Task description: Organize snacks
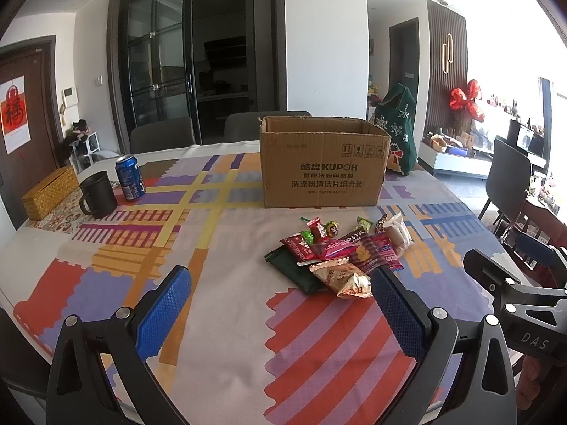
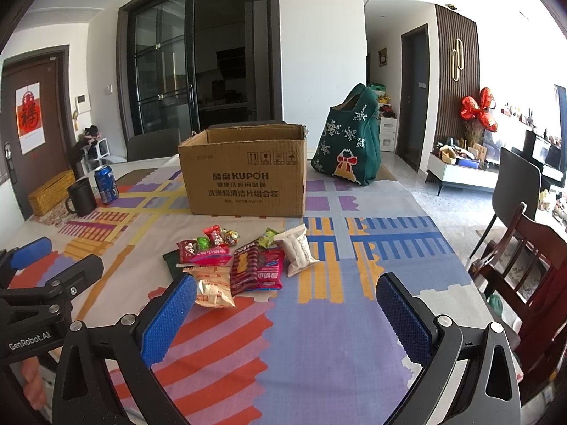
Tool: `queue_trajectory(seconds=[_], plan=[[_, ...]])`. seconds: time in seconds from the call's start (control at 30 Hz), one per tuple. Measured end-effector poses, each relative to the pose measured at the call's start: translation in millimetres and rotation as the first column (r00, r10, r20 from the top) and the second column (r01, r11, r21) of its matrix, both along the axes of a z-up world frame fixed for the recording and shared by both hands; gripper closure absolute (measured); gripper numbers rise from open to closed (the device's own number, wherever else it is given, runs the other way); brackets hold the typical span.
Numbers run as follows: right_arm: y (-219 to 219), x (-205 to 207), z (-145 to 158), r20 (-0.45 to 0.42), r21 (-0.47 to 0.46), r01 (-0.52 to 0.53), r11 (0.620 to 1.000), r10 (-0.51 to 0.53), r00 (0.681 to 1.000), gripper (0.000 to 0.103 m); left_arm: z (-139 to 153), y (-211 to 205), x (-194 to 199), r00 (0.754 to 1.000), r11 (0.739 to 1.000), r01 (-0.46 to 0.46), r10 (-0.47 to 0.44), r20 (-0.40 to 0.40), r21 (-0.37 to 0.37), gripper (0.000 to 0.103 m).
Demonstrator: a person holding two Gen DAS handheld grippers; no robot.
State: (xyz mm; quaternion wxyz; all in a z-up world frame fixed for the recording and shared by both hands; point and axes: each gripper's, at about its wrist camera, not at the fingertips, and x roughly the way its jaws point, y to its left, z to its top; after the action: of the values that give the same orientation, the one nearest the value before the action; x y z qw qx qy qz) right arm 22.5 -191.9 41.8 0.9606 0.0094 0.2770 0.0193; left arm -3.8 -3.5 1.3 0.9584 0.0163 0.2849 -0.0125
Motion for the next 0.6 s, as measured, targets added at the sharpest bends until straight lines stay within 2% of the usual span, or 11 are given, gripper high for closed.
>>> queue_trajectory(seconds=[0.6], plan=[[0.3, -0.1, -0.1, 0.001, -0.001, 0.0, 1.0, 0.0, 1.0, 0.001, 0.5, -0.3, -0.4, 1.0, 1.0, 0.0, 0.0, 0.003, -0.002, 0.0]])
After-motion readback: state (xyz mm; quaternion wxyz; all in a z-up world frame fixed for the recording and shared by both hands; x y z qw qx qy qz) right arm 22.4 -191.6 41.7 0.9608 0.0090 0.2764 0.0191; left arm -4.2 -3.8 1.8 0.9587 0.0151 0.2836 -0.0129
